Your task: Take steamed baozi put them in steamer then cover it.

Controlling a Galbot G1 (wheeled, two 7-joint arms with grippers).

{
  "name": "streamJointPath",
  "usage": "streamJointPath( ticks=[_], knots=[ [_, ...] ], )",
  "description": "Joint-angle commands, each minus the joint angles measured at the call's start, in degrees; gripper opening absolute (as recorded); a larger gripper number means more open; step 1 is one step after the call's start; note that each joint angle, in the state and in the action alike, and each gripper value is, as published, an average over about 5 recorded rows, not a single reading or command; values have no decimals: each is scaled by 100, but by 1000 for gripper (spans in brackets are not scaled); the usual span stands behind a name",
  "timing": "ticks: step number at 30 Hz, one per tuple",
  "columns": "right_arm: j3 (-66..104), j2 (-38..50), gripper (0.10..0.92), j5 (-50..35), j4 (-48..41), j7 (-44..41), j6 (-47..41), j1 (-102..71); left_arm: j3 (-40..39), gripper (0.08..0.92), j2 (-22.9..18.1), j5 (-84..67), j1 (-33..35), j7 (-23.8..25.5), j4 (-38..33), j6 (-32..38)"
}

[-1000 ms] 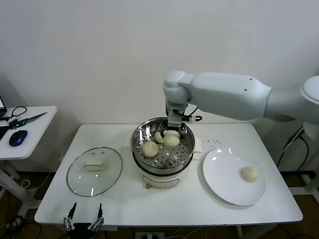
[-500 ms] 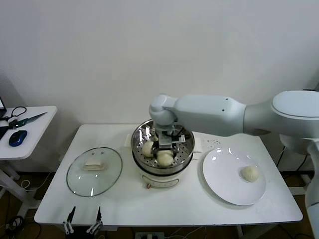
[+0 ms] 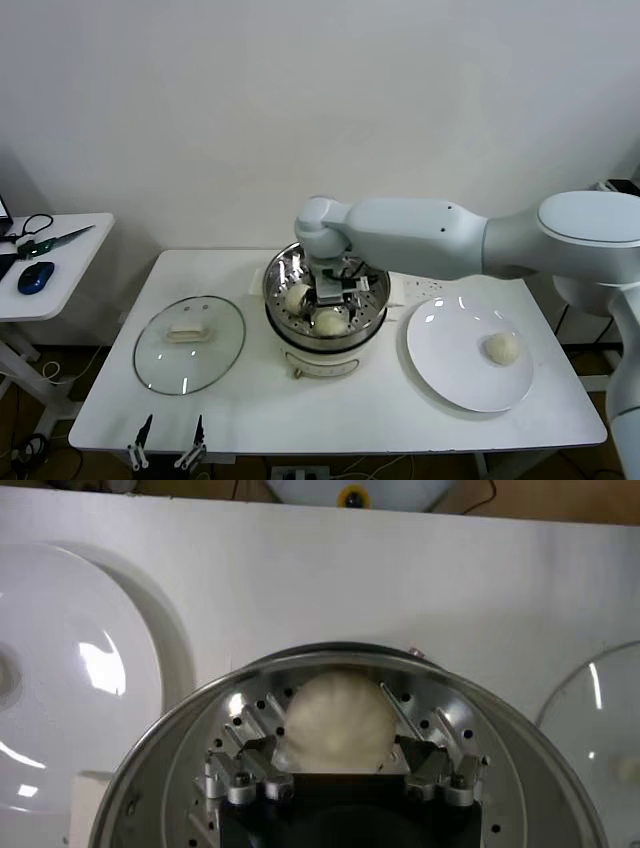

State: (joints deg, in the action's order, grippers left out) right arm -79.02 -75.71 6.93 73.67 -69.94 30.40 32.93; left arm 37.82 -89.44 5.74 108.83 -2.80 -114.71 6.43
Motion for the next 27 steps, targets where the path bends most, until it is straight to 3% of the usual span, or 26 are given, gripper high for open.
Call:
streamJointPath(
  ticks=[1,6,10,15,20,27],
  knots=[
    [161,285,823,-84,-123,-24,-9,235,1,823,9,-8,10,-2,-18,11],
    [-173,1051,823,-1055,-305,435,-816,822,0,823,30,-7,15,3,-71,10],
    [-766,1812,823,-2137,-69,985,-2229,1355,-5,823,47,-6,1,8,-101,4],
    [-756,2746,823,-2902,-28,938,-3603,1335,-15,823,52,-5,-18,13,-129,-1],
    [-414,3651,823,-2985,-100,775,-4119,669,-18,823,44,24,5,14,-162,3],
    [965,4496,823,-2014,-240,562,-4088,-1151,13,823,27,86,50,15,-216,-7]
  ],
)
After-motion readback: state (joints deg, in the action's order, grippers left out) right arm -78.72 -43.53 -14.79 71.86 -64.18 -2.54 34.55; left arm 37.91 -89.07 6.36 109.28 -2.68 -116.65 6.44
